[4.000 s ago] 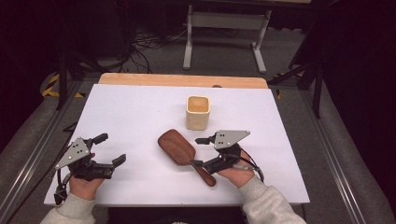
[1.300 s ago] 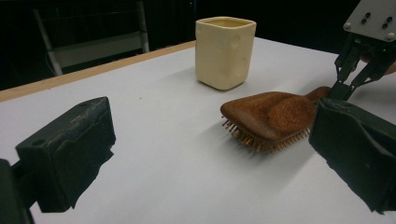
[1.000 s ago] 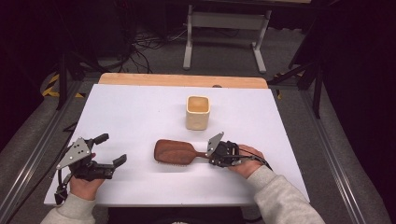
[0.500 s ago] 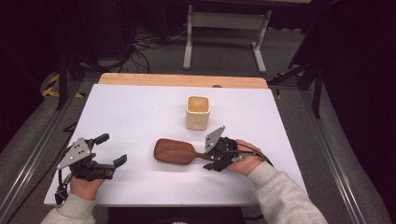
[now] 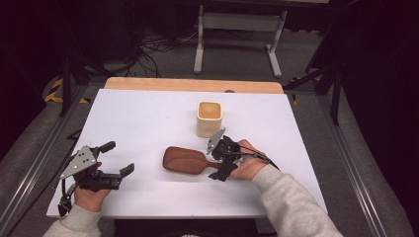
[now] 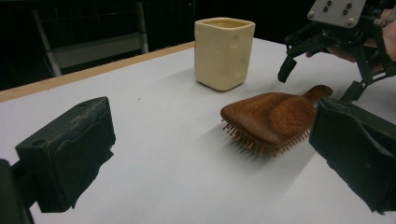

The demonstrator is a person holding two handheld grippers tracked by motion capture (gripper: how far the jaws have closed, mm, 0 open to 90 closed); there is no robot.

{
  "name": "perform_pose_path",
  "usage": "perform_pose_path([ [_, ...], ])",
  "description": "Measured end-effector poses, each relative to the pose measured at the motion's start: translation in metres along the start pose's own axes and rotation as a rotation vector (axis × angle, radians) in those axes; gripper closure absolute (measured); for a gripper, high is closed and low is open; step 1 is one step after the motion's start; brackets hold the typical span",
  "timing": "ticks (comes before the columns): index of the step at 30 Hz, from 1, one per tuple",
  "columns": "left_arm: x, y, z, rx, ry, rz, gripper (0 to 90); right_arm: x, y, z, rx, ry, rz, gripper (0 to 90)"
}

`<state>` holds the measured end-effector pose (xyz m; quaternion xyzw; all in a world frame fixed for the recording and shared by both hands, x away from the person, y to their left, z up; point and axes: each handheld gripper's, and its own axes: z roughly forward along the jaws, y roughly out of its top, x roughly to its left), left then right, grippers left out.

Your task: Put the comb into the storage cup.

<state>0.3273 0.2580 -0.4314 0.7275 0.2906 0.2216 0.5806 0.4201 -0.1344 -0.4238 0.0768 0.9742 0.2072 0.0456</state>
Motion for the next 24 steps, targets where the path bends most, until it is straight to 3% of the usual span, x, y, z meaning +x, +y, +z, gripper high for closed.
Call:
perform_pose_path([
  [5,0.0,-0.001,0.0,0.0,0.0,-0.009,1.0,-0.005,0.004,0.01,0.02,-0.002,-0.007,12.7],
  [10,0.001,0.0,0.0,-0.001,0.001,-0.006,1.0,-0.006,0.008,0.016,0.045,0.012,-0.03,30.6],
  [20,0.0,0.0,0.0,0.001,0.001,-0.002,1.1,-0.006,0.013,0.015,0.054,0.052,-0.029,64.9],
  [24,0.0,0.0,0.0,-0.002,0.0,-0.006,1.1,-0.007,0.013,0.015,0.059,0.06,-0.026,69.2],
])
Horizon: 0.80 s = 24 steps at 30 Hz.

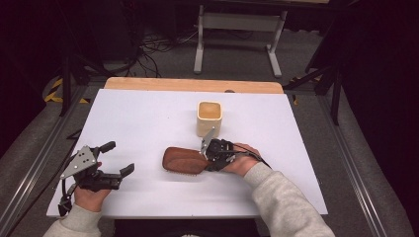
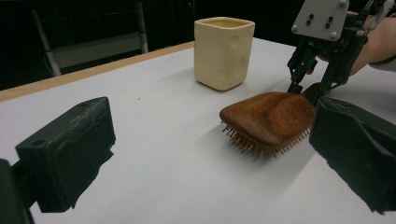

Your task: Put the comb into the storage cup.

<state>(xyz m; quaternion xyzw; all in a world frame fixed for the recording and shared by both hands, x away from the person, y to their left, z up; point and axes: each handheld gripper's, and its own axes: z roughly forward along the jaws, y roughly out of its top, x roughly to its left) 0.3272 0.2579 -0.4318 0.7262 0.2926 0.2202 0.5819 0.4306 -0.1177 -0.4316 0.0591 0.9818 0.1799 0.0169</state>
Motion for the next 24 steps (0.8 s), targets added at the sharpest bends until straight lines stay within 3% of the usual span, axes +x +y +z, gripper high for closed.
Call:
perform_pose_path([
  [15,0.0002,0.0002,-0.0005,0.002,0.003,0.0,1.1,0.0017,0.0002,-0.0011,0.009,-0.013,-0.001,72.2],
  [24,0.0005,0.0002,-0.0007,-0.001,0.002,0.003,1.1,0.0056,0.0004,-0.0042,-0.019,-0.033,0.003,72.5],
])
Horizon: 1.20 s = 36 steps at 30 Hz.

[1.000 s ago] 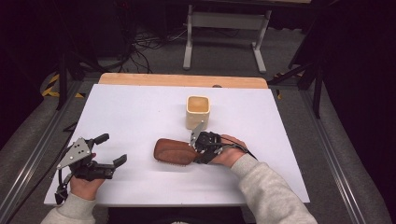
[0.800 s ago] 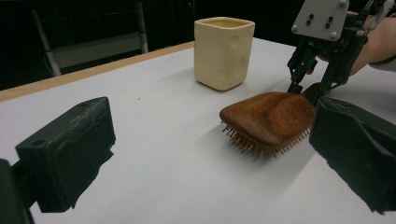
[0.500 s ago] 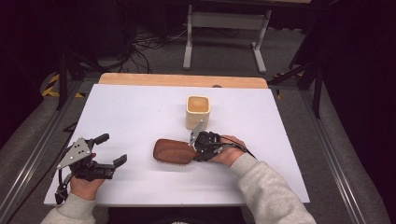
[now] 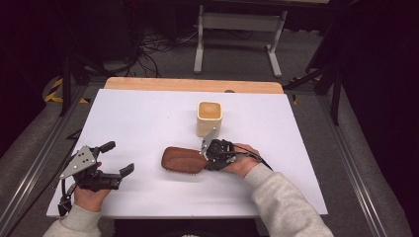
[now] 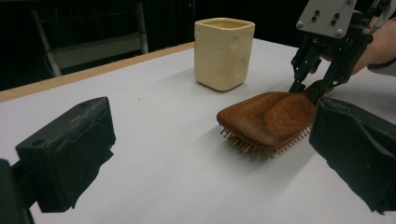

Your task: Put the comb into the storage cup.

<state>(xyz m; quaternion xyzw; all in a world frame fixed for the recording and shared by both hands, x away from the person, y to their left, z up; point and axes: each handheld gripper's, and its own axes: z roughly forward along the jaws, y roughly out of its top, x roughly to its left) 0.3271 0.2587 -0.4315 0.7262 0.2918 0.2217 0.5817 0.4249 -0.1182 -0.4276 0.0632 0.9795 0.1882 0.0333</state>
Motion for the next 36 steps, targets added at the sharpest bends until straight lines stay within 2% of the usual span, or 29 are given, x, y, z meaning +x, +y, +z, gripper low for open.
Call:
perform_pose_path([
  [6,0.0,0.0,0.0,0.001,0.001,-0.003,1.1,0.003,0.002,-0.008,-0.054,-0.026,0.0,72.5],
  [13,-0.001,0.0,0.001,0.0,-0.004,-0.005,1.1,0.006,0.003,-0.027,-0.158,-0.054,-0.012,72.5],
  [19,0.0,0.0,0.002,-0.008,-0.018,-0.019,0.5,0.012,0.002,-0.043,-0.247,-0.104,-0.006,72.4],
  [23,0.0,0.001,0.003,-0.011,-0.029,-0.023,0.1,0.019,-0.001,-0.051,-0.33,-0.148,0.003,72.4],
  [29,-0.002,0.002,0.006,-0.011,-0.05,-0.035,0.1,0.026,-0.008,-0.056,-0.437,-0.19,0.025,72.4],
  [30,-0.002,0.002,0.006,-0.011,-0.05,-0.035,0.1,0.026,-0.008,-0.056,-0.437,-0.19,0.025,72.4],
  [33,-0.002,0.003,0.007,-0.005,-0.051,-0.027,0.1,0.029,-0.012,-0.057,-0.5,-0.203,0.055,72.4],
  [36,-0.002,0.003,0.008,-0.005,-0.051,-0.029,0.1,0.03,-0.015,-0.057,-0.526,-0.208,0.066,72.4],
])
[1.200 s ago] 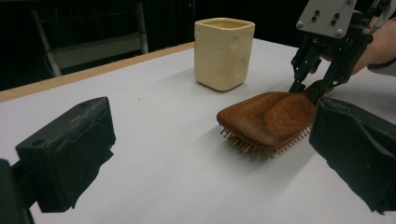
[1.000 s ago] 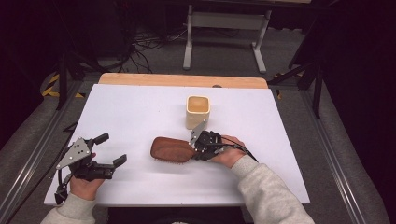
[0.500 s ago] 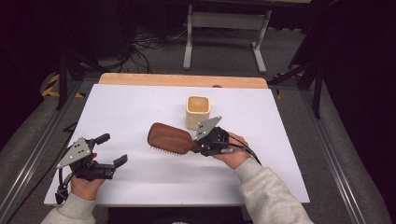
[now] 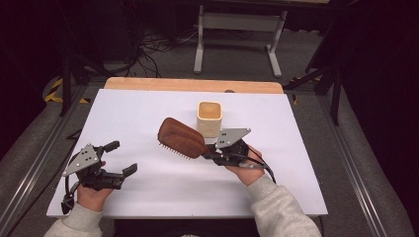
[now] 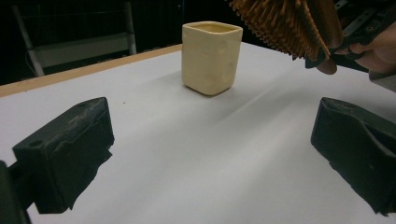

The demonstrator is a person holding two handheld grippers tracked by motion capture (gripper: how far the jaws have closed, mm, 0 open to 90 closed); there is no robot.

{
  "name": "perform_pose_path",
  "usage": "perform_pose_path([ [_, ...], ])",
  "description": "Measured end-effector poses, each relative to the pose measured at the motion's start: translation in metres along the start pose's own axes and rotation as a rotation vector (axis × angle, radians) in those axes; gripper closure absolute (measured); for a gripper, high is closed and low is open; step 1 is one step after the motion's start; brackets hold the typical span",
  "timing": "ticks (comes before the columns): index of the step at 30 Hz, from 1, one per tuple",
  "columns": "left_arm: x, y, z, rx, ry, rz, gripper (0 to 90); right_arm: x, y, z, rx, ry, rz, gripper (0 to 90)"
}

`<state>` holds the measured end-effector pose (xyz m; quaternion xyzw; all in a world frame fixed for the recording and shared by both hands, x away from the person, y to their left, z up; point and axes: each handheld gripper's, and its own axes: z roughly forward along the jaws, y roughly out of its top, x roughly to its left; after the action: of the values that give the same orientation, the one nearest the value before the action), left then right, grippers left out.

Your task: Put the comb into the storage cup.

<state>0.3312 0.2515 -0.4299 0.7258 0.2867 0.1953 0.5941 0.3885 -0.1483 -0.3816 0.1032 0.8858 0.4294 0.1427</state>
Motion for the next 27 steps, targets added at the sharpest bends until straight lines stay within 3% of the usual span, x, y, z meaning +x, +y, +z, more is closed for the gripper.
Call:
perform_pose_path([
  [8,-0.001,0.004,0.006,-0.002,-0.035,-0.014,0.1,0.01,-0.006,0.0,-0.085,-0.035,0.019,72.4],
  [12,-0.005,0.008,0.01,0.012,-0.045,0.019,0.1,0.012,-0.009,0.002,-0.109,-0.03,0.036,72.3],
  [15,-0.007,0.011,0.014,0.015,-0.072,0.003,0.2,0.013,-0.013,0.004,-0.146,-0.025,0.06,72.3],
  [22,-0.011,0.025,0.028,0.029,-0.126,-0.017,0.0,0.017,-0.012,0.001,-0.158,-0.047,0.04,72.3],
  [27,-0.019,0.042,0.048,0.029,-0.168,-0.004,0.0,0.017,-0.012,0.001,-0.168,-0.055,0.044,72.3],
])
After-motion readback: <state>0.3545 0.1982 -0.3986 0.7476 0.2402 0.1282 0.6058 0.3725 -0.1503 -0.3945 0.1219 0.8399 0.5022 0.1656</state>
